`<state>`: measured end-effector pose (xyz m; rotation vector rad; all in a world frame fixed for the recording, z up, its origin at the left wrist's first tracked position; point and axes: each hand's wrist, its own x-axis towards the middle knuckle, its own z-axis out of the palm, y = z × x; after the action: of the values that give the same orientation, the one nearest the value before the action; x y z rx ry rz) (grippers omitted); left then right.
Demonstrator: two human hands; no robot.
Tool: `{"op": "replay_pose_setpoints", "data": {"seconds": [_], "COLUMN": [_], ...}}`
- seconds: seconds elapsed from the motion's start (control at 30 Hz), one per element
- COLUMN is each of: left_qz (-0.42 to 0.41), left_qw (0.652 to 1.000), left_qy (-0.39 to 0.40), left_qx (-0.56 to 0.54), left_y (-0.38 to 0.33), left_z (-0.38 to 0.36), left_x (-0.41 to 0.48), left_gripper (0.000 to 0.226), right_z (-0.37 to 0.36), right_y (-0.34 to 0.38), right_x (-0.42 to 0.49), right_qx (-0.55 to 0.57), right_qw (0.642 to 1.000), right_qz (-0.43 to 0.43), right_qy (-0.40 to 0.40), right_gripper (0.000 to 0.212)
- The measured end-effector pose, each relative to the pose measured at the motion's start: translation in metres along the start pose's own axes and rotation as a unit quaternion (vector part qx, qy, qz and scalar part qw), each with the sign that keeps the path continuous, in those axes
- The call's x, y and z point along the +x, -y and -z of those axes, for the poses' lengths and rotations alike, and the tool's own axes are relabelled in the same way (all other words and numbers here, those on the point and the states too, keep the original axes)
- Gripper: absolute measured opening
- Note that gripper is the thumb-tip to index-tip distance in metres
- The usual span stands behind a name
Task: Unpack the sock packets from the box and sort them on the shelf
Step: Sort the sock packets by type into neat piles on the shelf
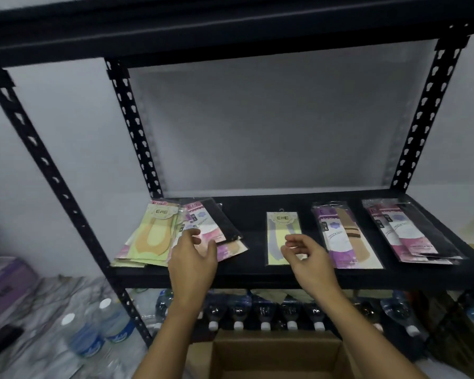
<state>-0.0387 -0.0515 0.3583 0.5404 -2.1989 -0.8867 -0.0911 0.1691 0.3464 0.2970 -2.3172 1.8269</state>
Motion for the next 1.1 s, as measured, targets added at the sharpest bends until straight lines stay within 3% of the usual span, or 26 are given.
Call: {"op": "replay_pose_setpoints", "data": {"seconds": [0.17,0.4,0.67,0.8,0.93,1.1], "left_qz": [0.021,0.112,0.143,0.139,0.161,0.177], "left_qw": [0.998,0.984,0.965,0.962,0.97,0.976], "left_qy": [-0.022,-0.016,0.041,0.029,0.032,0.039], "left_qx": [0.052,0.141,0.217,0.235,0.179,0.118], "left_y": [0.04,0.1,0.13,0.128,0.125,0.121], "left_z": [0.035,0.061,0.051,0.049,0.058,0.069], "left_x": [0.026,0.061,0.078,0.086,0.091,0.093], "left_gripper": [0.039,0.05,0.062,0.054,0.044,0.048], "right_z": [-0.052,-0.107,-0.149,-0.158,-0.156,-0.152], "right_y": [-0.001,-0.007,-0.009,-0.005,-0.003,0.004], "right_x": [0.023,0.073,0.097,0.102,0.104,0.101], "right_qx": [-0.027,-0.134,-0.238,-0.233,-0.171,-0.064], "right_qw": [0.999,0.988,0.96,0.959,0.97,0.974], "right_qz": [-0.018,-0.043,-0.098,-0.117,-0.137,-0.184], "right_qy": [0.038,0.062,0.112,0.114,0.105,0.113], "right_gripper": [0.016,0.025,0.057,0.047,0.016,0.012]}}
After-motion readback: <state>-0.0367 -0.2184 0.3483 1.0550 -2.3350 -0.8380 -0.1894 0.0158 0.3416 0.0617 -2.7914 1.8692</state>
